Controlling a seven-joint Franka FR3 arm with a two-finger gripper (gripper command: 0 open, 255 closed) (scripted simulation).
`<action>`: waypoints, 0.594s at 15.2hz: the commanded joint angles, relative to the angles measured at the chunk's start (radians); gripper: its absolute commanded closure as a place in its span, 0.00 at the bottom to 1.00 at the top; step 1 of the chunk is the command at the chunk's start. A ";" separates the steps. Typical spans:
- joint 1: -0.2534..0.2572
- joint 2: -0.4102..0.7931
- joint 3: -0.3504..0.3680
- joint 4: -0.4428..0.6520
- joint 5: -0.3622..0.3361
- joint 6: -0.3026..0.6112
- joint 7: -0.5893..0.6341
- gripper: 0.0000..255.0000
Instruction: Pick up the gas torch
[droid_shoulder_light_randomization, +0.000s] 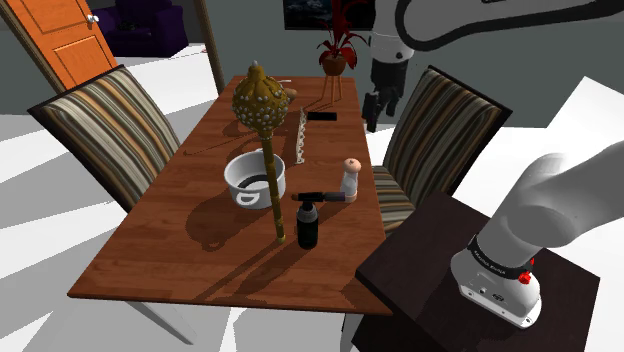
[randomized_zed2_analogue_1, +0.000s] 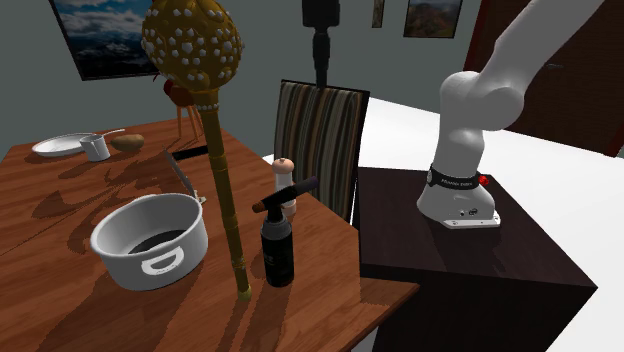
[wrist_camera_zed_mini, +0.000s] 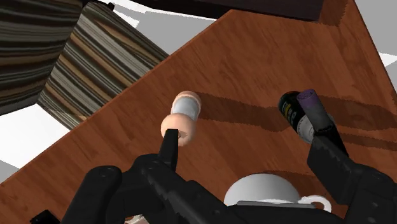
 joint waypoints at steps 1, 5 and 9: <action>0.015 0.063 0.025 0.015 0.005 0.042 0.004 0.00; 0.041 0.183 0.070 0.039 0.006 0.123 0.009 0.00; 0.065 0.309 0.115 0.077 -0.006 0.195 0.019 0.00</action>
